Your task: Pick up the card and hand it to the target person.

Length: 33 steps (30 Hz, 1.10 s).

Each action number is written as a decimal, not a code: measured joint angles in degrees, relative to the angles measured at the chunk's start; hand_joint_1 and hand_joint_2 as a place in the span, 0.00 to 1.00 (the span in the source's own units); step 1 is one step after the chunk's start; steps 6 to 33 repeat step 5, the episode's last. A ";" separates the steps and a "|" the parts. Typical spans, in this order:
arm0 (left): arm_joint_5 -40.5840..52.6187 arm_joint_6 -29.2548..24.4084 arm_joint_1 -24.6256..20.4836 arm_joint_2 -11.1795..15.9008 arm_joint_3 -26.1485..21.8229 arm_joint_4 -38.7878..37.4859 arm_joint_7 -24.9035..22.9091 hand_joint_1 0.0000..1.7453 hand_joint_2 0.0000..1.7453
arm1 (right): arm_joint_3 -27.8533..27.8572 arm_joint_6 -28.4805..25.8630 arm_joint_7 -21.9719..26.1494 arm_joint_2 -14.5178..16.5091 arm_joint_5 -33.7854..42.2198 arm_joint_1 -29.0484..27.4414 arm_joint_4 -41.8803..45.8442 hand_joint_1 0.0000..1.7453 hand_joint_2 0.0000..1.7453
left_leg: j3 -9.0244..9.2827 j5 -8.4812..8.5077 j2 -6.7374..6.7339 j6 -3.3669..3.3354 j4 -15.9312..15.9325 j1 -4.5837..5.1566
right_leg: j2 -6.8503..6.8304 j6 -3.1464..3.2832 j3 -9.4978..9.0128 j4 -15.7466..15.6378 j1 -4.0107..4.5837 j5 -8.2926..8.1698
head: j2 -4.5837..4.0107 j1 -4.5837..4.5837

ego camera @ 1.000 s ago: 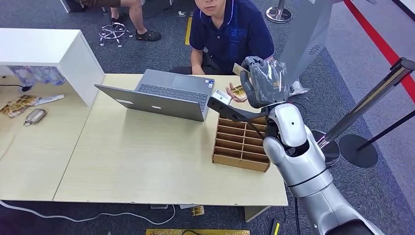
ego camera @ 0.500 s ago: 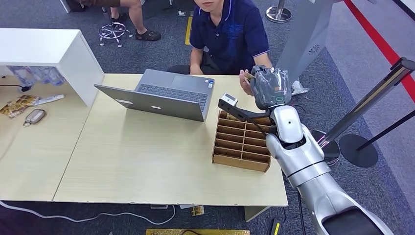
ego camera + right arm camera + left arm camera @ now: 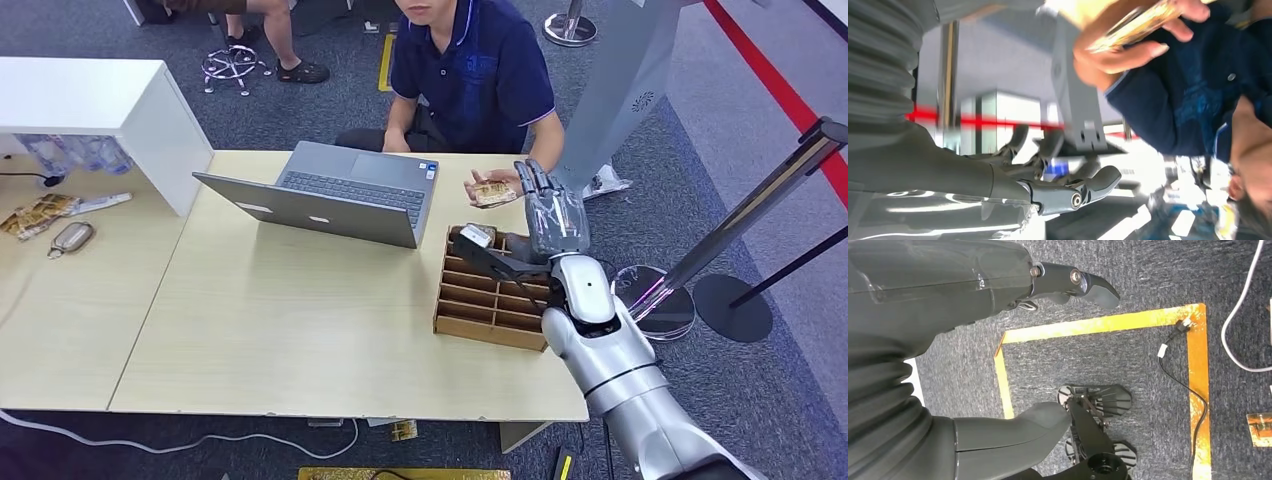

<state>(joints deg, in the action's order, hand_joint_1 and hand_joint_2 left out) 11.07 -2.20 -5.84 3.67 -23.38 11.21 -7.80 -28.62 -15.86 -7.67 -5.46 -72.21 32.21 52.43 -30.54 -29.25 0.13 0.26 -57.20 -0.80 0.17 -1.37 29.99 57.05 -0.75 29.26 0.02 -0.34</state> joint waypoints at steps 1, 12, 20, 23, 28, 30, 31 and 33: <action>-0.32 -0.26 0.00 -0.06 -0.01 0.00 -0.06 0.00 1.00 | 0.60 0.39 0.06 0.09 1.26 -1.56 2.41 0.00 1.00 | 0.00 0.00 0.00 0.00 0.00 0.00 | 0.00 0.00 0.00 0.00 0.00 0.00 | 0.00 -0.01; -1.41 -1.34 -0.01 -0.24 -0.01 0.00 -0.23 0.00 1.00 | 2.51 1.21 0.64 0.47 5.17 -6.29 10.83 0.00 1.00 | 0.01 -0.01 -0.01 0.00 0.01 0.00 | 0.00 0.01 0.01 0.00 0.01 0.02 | 0.00 0.00; -1.41 -1.34 -0.01 -0.24 -0.01 0.00 -0.23 0.00 1.00 | 2.51 1.21 0.64 0.47 5.17 -6.29 10.83 0.00 1.00 | 0.01 -0.01 -0.01 0.00 0.01 0.00 | 0.00 0.01 0.01 0.00 0.01 0.02 | 0.00 0.00; -1.41 -1.34 -0.01 -0.24 -0.01 0.00 -0.23 0.00 1.00 | 2.51 1.21 0.64 0.47 5.17 -6.29 10.83 0.00 1.00 | 0.01 -0.01 -0.01 0.00 0.01 0.00 | 0.00 0.01 0.01 0.00 0.01 0.02 | 0.00 0.00; -1.41 -1.34 -0.01 -0.24 -0.01 0.00 -0.23 0.00 1.00 | 2.51 1.21 0.64 0.47 5.17 -6.29 10.83 0.00 1.00 | 0.01 -0.01 -0.01 0.00 0.01 0.00 | 0.00 0.01 0.01 0.00 0.01 0.02 | 0.00 0.00; -1.41 -1.34 -0.01 -0.24 -0.01 0.00 -0.23 0.00 1.00 | 2.51 1.21 0.64 0.47 5.17 -6.29 10.83 0.00 1.00 | 0.01 -0.01 -0.01 0.00 0.01 0.00 | 0.00 0.01 0.01 0.00 0.01 0.02 | 0.00 0.00; -1.41 -1.34 -0.01 -0.24 -0.01 0.00 -0.23 0.00 1.00 | 2.51 1.21 0.64 0.47 5.17 -6.29 10.83 0.00 1.00 | 0.01 -0.01 -0.01 0.00 0.01 0.00 | 0.00 0.01 0.01 0.00 0.01 0.02 | 0.00 0.00; -1.41 -1.34 -0.01 -0.24 -0.01 0.00 -0.23 0.00 1.00 | 2.51 1.21 0.64 0.47 5.17 -6.29 10.83 0.00 1.00 | 0.01 -0.01 -0.01 0.00 0.01 0.00 | 0.00 0.01 0.01 0.00 0.01 0.02 | 0.00 0.00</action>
